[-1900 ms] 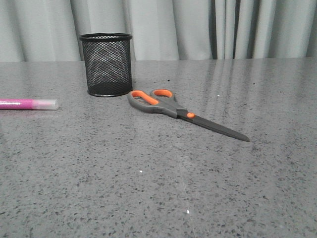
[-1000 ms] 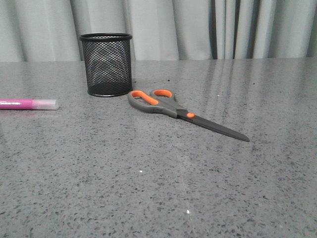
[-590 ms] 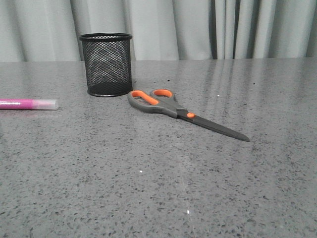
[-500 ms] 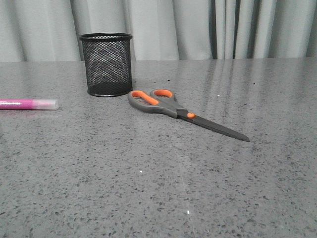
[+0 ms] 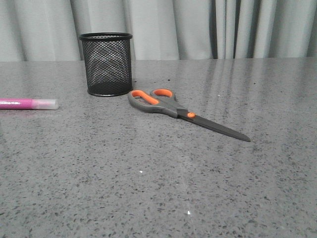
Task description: Put pen and scissors into bin
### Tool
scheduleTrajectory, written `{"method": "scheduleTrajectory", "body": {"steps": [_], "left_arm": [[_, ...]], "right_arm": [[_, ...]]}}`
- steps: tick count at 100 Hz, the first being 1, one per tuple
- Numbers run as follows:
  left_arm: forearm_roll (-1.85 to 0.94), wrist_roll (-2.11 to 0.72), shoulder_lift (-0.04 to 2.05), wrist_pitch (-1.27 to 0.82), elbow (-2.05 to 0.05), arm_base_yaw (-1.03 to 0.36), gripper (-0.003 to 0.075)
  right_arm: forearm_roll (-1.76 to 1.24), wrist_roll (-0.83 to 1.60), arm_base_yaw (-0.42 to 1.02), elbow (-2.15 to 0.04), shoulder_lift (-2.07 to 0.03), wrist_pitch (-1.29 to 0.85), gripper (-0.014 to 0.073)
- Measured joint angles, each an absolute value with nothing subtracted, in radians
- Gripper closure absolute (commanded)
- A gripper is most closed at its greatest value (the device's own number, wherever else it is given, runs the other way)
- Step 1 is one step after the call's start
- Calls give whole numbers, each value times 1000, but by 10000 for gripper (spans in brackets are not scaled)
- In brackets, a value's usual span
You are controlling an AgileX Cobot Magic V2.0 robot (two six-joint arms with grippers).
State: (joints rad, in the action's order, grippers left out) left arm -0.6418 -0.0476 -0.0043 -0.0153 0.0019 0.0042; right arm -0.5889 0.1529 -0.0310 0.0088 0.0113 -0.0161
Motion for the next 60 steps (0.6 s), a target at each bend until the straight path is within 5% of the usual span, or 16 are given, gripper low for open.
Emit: {"method": "scheduleTrajectory", "body": {"steps": [24,60], "left_arm": [[-605,-46,6,-85,-46,4,740],[-242,-50,396,-432,-436,6,739]], "right_arm": [[-568,154,-31,-115,-67,-169,646],[-471,217,-31,-514,-627,-484,647]]}}
